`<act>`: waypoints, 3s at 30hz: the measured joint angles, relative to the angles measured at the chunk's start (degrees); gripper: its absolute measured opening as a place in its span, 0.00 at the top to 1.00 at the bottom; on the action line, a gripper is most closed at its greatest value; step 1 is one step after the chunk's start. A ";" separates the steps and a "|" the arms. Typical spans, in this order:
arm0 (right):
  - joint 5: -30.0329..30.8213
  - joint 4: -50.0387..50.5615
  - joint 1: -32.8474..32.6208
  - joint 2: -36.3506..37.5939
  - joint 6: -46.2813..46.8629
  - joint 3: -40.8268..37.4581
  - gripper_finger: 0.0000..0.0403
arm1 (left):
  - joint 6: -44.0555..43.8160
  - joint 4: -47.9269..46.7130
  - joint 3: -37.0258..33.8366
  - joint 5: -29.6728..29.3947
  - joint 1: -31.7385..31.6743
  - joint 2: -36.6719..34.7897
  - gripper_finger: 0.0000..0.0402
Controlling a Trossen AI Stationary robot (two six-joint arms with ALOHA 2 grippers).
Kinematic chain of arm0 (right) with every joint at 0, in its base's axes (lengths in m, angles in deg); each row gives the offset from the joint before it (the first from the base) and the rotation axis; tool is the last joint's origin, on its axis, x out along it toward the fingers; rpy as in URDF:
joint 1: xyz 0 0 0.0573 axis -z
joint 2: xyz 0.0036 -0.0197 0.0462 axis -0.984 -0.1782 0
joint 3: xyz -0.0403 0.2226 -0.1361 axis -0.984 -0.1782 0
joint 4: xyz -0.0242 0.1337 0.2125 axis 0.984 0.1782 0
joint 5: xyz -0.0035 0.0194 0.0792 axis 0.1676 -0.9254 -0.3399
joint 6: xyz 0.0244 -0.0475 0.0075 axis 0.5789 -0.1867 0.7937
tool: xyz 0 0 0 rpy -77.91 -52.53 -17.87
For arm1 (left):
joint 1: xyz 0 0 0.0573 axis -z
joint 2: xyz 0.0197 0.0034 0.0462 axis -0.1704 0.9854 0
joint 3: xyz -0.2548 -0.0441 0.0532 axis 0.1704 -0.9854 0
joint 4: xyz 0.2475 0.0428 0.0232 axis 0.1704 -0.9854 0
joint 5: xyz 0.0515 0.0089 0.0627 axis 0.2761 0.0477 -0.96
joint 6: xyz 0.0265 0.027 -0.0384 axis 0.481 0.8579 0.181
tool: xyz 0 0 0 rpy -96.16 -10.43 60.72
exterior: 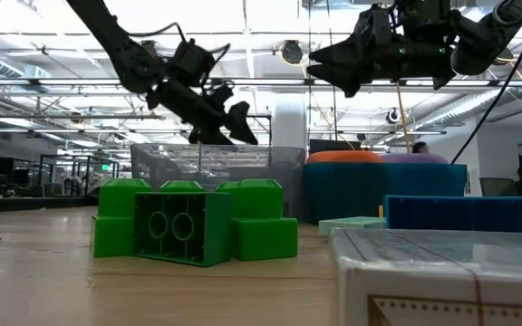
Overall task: Pick & Place Toys
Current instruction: Put the blue game piece into the gray bin
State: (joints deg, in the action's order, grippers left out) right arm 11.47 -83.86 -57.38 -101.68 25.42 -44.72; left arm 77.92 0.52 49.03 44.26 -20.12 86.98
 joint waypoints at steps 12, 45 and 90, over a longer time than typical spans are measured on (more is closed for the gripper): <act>1.83 -1.30 -14.27 0.02 1.42 0.00 0.47 | -1.87 -23.65 -0.15 4.02 7.38 -23.07 0.22; 29.88 79.15 -64.97 -34.43 45.67 44.04 0.37 | -12.47 -16.55 -12.61 -7.65 28.09 -31.79 0.19; 25.25 78.84 -66.26 -37.59 24.03 42.60 0.85 | -14.68 -11.61 -12.61 -11.15 35.87 -27.61 0.19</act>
State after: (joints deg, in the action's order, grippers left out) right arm 36.71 -5.02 -123.64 -139.27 49.45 -2.12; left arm 63.23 -11.08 36.42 33.12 15.74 59.37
